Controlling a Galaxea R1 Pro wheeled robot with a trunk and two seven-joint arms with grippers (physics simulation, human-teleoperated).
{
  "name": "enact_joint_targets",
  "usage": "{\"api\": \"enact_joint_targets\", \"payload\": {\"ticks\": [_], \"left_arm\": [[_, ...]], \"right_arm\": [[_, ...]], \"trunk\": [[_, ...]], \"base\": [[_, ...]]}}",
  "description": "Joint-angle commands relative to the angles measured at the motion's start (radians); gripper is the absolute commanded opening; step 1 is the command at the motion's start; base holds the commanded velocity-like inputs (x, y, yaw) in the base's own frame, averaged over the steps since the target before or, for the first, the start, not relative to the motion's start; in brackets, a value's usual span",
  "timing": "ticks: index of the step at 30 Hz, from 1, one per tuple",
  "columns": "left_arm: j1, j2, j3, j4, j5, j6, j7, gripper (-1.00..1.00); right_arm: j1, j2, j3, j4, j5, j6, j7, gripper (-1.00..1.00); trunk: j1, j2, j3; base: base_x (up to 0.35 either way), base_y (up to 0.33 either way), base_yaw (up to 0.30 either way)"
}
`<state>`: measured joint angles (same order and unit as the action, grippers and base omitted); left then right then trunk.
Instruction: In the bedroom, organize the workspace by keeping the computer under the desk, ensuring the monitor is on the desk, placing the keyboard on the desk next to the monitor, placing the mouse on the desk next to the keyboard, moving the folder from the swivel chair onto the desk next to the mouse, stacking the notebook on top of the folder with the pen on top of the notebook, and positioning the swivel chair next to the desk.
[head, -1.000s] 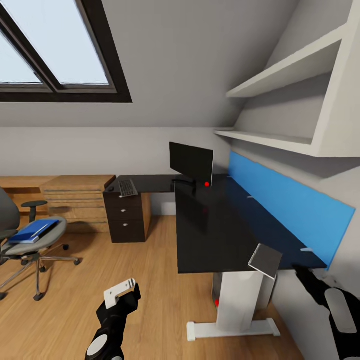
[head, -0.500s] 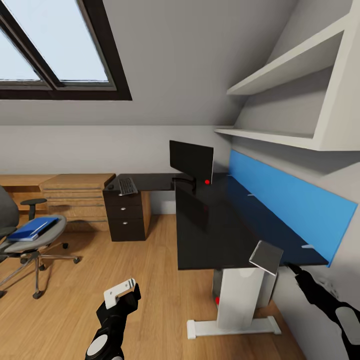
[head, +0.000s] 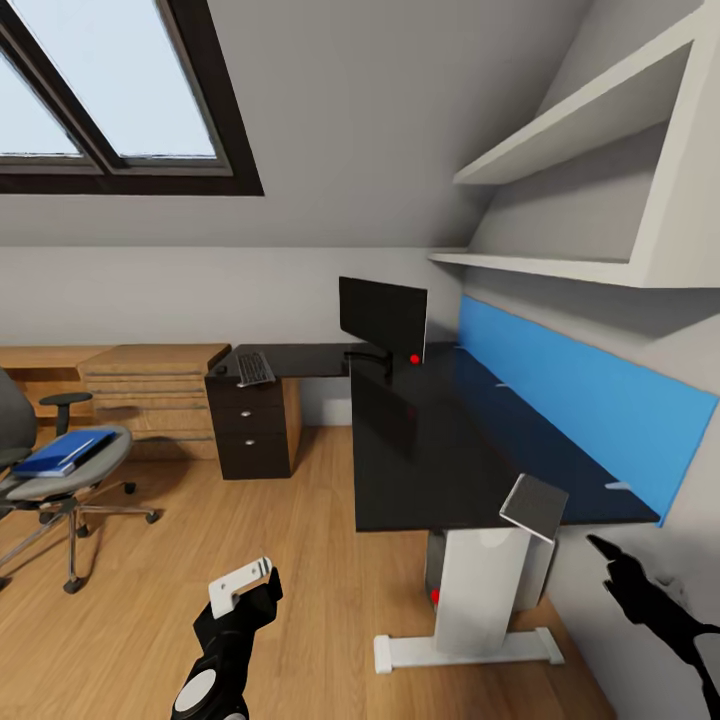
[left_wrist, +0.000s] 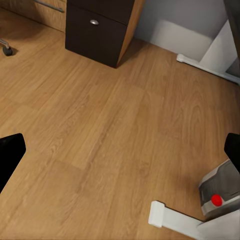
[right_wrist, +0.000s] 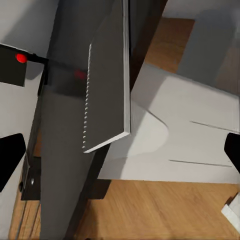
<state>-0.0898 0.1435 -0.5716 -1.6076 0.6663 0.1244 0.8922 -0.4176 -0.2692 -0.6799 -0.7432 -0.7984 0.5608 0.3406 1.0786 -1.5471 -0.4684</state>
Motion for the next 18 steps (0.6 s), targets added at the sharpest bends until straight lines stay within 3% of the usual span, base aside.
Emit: {"api": "enact_joint_targets", "payload": {"ticks": [1, 4, 7, 13, 18], "left_arm": [[-0.001, 0.001, -0.002, -0.002, 0.002, 0.006, 0.007, 1.0], [-0.001, 0.001, -0.002, -0.002, 0.002, 0.006, 0.007, 1.0], [-0.001, 0.001, -0.002, -0.002, 0.002, 0.006, 0.007, 1.0], [-0.001, 0.001, -0.003, -0.002, 0.002, 0.006, 0.007, 1.0], [-0.001, -0.001, -0.005, -0.002, 0.004, 0.006, 0.007, 1.0]], "right_arm": [[-0.001, 0.003, -0.007, -0.001, -0.008, 0.021, -0.002, 1.0], [-0.002, 0.004, -0.008, -0.001, -0.056, 0.029, -0.005, 1.0], [-0.003, 0.004, -0.007, 0.001, -0.078, 0.032, -0.005, 1.0], [-0.003, 0.005, -0.006, 0.004, -0.092, 0.033, -0.004, 1.0], [-0.003, 0.006, -0.004, -0.035, -0.092, 0.037, 0.067, 1.0]], "trunk": [[0.004, -0.008, -0.004], [0.015, -0.029, -0.014], [0.027, -0.05, -0.023], [0.05, -0.092, -0.042], [0.069, -0.127, -0.058]], "base": [[0.0, 0.0, 0.0], [0.0, 0.0, 0.0], [0.0, 0.0, 0.0], [0.0, 0.0, 0.0], [0.0, 0.0, 0.0]]}}
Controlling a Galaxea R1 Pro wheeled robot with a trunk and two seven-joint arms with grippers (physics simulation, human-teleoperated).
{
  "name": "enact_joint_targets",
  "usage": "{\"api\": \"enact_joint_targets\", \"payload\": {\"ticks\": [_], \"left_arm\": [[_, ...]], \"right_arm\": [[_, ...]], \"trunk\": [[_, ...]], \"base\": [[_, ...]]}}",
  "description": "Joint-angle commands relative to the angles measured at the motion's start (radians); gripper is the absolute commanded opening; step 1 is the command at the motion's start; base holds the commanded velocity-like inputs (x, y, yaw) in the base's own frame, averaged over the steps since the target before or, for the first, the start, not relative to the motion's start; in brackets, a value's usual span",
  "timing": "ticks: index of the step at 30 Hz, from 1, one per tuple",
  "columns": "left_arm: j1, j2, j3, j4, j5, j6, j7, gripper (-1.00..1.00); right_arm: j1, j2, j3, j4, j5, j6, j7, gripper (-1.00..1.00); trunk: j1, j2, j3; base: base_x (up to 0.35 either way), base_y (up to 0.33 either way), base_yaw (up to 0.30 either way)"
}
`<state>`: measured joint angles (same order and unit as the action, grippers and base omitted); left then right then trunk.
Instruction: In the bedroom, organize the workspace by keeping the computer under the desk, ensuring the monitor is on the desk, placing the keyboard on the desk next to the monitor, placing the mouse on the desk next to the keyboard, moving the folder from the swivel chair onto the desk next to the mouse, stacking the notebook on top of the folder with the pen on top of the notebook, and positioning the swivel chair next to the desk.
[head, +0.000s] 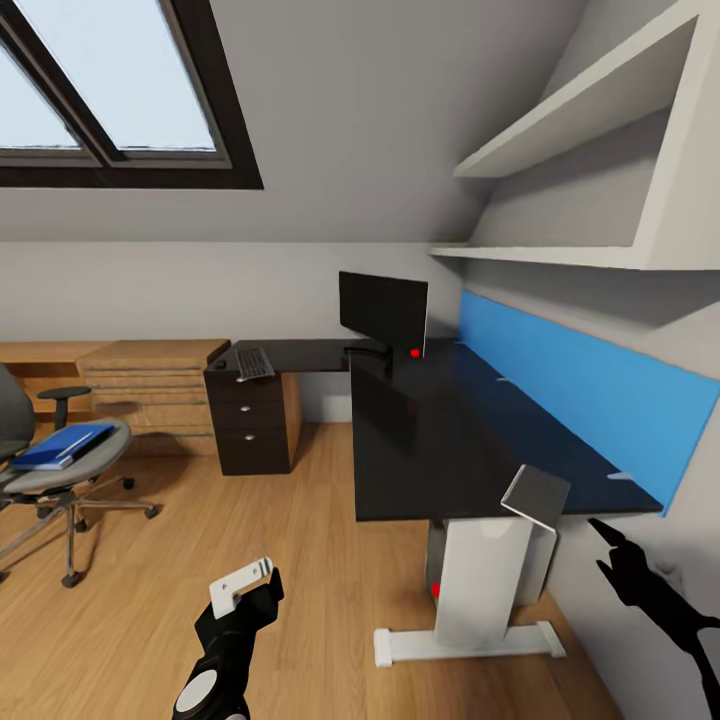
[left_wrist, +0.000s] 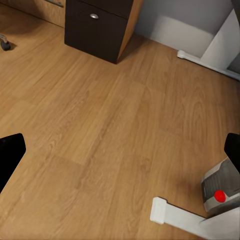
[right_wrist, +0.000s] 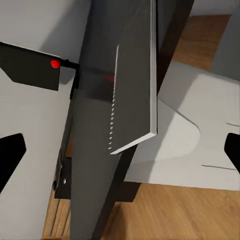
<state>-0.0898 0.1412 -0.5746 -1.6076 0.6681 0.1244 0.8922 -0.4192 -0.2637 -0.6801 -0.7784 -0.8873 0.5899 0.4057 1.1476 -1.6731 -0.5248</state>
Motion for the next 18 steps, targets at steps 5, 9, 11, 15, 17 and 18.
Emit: {"api": "enact_joint_targets", "payload": {"ticks": [5, 9, 11, 15, 17, 18], "left_arm": [[-0.002, 0.001, -0.002, -0.002, 0.002, 0.006, 0.007, 1.0], [-0.002, 0.0, -0.002, -0.001, 0.003, 0.006, 0.007, 1.0], [-0.001, -0.001, -0.003, 0.001, 0.003, 0.006, 0.007, 1.0], [-0.002, -0.001, -0.003, 0.005, 0.002, 0.006, 0.007, 1.0], [-0.001, -0.001, -0.003, 0.005, 0.002, 0.006, 0.007, 1.0], [-0.001, -0.002, -0.004, 0.006, 0.003, 0.006, 0.007, 1.0]], "right_arm": [[-0.001, 0.002, -0.005, -0.004, -0.003, 0.007, 0.026, 1.0], [-0.001, 0.003, -0.005, -0.005, -0.002, 0.01, 0.031, 1.0], [-0.001, 0.004, -0.005, -0.004, -0.002, 0.011, 0.032, 1.0], [-0.001, 0.013, -0.006, -0.004, -0.002, 0.011, 0.032, 1.0], [-0.001, 0.02, -0.006, -0.005, -0.002, 0.01, 0.031, 1.0], [-0.001, 0.025, -0.006, -0.005, -0.002, 0.008, 0.031, 1.0]], "trunk": [[0.019, -0.036, -0.017], [0.035, -0.064, -0.029], [0.042, -0.078, -0.036], [0.058, -0.106, -0.048], [0.065, -0.12, -0.054], [0.069, -0.127, -0.058]], "base": [[0.0, 0.0, 0.0], [0.0, 0.0, 0.0], [0.0, 0.0, 0.0], [0.0, 0.0, 0.0], [0.0, 0.0, 0.0], [0.0, 0.0, 0.0]]}}
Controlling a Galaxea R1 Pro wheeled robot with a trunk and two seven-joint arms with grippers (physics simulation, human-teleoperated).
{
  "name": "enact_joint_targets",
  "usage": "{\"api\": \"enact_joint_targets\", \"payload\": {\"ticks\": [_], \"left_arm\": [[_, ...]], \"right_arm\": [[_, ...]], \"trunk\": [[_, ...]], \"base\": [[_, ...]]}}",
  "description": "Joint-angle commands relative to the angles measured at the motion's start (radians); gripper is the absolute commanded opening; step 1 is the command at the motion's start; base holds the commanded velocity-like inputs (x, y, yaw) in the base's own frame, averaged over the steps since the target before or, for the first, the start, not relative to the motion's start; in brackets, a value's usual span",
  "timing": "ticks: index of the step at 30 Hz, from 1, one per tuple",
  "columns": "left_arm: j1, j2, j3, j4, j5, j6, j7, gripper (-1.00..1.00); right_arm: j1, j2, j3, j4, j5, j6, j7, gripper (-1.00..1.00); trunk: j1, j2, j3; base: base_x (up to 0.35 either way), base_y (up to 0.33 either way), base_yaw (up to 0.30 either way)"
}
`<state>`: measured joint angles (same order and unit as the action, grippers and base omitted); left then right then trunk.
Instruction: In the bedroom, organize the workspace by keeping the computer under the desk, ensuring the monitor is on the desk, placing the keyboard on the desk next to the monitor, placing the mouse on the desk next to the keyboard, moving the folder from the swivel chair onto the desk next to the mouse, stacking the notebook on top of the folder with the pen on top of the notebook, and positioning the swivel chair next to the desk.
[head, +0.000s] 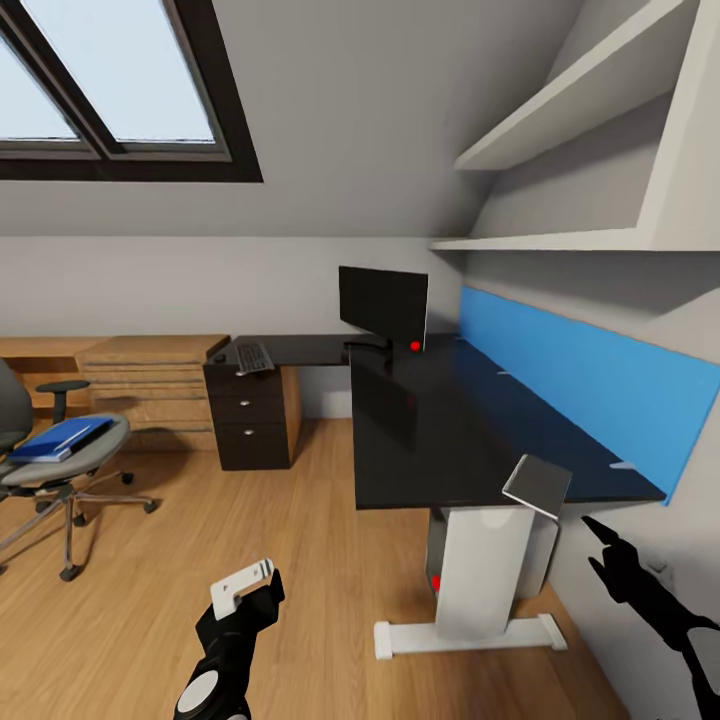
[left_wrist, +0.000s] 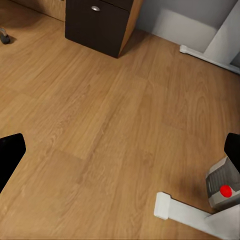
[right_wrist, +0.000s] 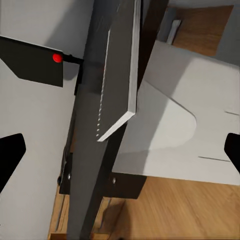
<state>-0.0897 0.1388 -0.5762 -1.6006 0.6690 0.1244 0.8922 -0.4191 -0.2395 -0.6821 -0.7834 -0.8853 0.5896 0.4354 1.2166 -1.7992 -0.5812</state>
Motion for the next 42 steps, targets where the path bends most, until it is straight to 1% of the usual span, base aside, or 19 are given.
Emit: {"api": "enact_joint_targets", "payload": {"ticks": [1, 7, 18, 24, 26, 30, 42], "left_arm": [[-0.001, 0.001, -0.002, -0.001, 0.002, 0.006, 0.007, 1.0], [-0.001, 0.0, -0.003, 0.0, 0.002, 0.006, 0.007, 1.0], [-0.002, -0.001, -0.004, 0.003, 0.003, 0.006, 0.006, 1.0], [-0.001, -0.001, -0.01, 0.007, 0.001, 0.008, 0.005, 1.0], [-0.001, 0.0, -0.04, 0.014, -0.002, 0.008, 0.005, 1.0], [-0.001, 0.001, -0.059, 0.021, -0.004, 0.007, 0.004, 1.0], [-0.001, 0.001, -0.061, 0.023, -0.003, 0.007, 0.004, 1.0]], "right_arm": [[-0.001, 0.002, -0.004, 0.0, -0.004, 0.008, 0.001, 1.0], [-0.001, 0.008, -0.004, 0.0, -0.003, 0.006, 0.002, 1.0], [-0.001, 0.007, -0.004, -0.001, -0.003, 0.009, 0.005, 1.0], [-0.001, 0.005, -0.004, -0.001, -0.004, 0.011, 0.005, 1.0], [-0.001, 0.006, -0.004, 0.0, -0.001, 0.009, 0.005, 1.0], [-0.001, 0.006, -0.003, 0.001, 0.0, 0.007, 0.005, 1.0], [-0.001, 0.006, -0.002, 0.001, 0.001, 0.005, 0.005, 1.0]], "trunk": [[0.004, -0.008, -0.004], [0.027, -0.05, -0.023], [0.069, -0.127, -0.058], [0.069, -0.127, -0.058], [0.069, -0.127, -0.058], [0.069, -0.127, -0.058], [0.069, -0.127, -0.058]], "base": [[0.0, 0.0, 0.0], [0.0, 0.0, 0.0], [0.0, 0.0, 0.0], [0.0, 0.0, 0.0], [0.066, 0.0, 0.0], [0.226, 0.0, 0.0], [0.297, 0.0, 0.0]]}}
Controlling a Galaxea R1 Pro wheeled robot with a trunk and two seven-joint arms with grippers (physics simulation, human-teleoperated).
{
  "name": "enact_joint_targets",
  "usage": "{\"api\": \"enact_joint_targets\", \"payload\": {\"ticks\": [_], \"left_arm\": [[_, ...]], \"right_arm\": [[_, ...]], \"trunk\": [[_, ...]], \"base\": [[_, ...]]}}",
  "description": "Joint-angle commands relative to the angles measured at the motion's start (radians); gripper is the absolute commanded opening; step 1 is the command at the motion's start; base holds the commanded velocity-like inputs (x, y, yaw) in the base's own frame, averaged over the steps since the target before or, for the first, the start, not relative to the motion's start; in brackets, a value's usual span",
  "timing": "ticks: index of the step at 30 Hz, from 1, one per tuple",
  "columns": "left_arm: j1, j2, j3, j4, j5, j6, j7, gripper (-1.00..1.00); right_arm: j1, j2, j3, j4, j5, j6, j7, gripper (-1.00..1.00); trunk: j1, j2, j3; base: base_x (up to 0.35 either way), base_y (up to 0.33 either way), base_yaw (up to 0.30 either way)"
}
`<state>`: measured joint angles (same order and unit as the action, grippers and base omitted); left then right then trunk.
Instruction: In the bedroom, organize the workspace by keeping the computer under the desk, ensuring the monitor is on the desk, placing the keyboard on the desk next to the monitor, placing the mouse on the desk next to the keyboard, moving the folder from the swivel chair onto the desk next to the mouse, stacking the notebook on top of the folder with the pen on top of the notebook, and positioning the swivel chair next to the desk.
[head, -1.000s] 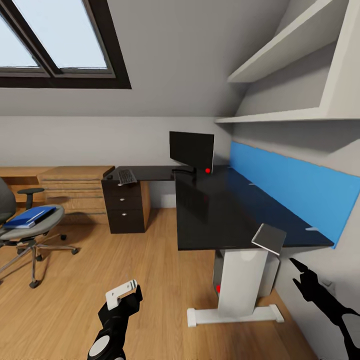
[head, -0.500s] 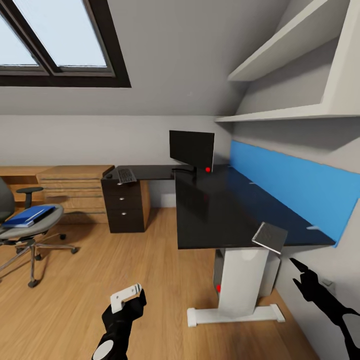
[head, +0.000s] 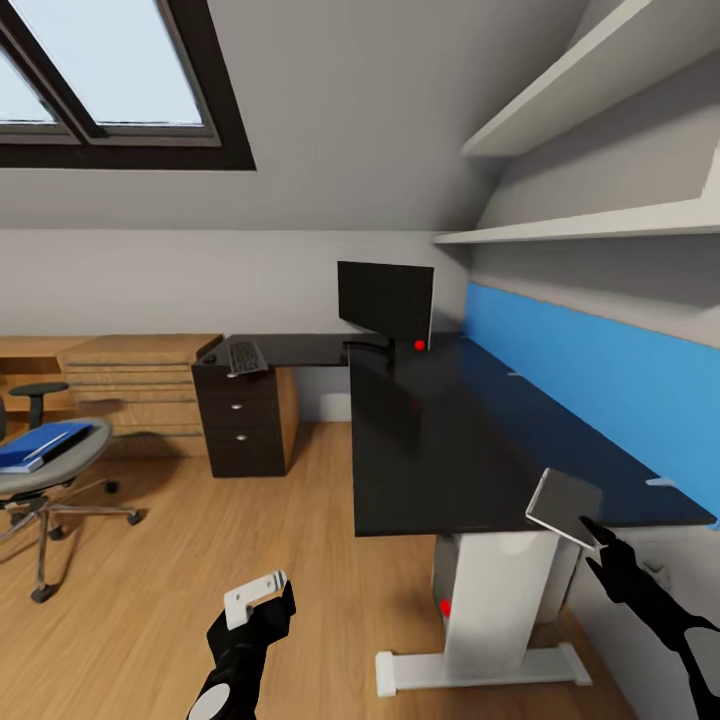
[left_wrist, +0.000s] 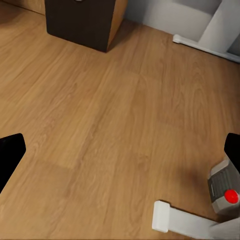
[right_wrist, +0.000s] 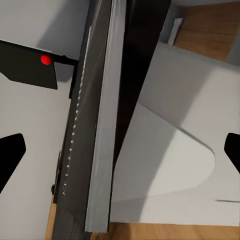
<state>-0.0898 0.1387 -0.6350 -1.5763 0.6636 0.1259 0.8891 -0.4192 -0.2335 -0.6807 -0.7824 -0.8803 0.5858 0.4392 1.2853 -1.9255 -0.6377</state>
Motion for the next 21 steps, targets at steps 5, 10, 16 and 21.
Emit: {"api": "enact_joint_targets", "payload": {"ticks": [5, 10, 16, 21], "left_arm": [[-0.001, 0.002, -0.002, -0.002, 0.002, 0.005, 0.007, 1.0], [-0.001, 0.002, -0.002, -0.002, 0.003, 0.005, 0.007, 1.0], [-0.001, 0.002, -0.002, -0.001, 0.004, 0.004, 0.007, 1.0], [-0.001, 0.002, -0.002, -0.001, 0.004, 0.004, 0.007, 1.0]], "right_arm": [[-0.001, 0.0, -0.003, 0.0, -0.002, 0.008, 0.001, 1.0], [-0.001, 0.0, -0.003, 0.0, -0.002, 0.008, 0.001, 1.0], [-0.001, 0.0, -0.003, 0.0, -0.004, 0.009, 0.001, 1.0], [-0.001, 0.0, -0.003, 0.0, -0.005, 0.009, 0.001, 1.0]], "trunk": [[0.0, -0.001, -0.001], [0.0, -0.001, -0.001], [0.0, -0.001, -0.001], [0.0, -0.001, -0.001]], "base": [[0.138, 0.0, 0.0], [0.027, 0.0, 0.0], [0.003, 0.0, 0.0], [0.0, 0.0, 0.0]]}}
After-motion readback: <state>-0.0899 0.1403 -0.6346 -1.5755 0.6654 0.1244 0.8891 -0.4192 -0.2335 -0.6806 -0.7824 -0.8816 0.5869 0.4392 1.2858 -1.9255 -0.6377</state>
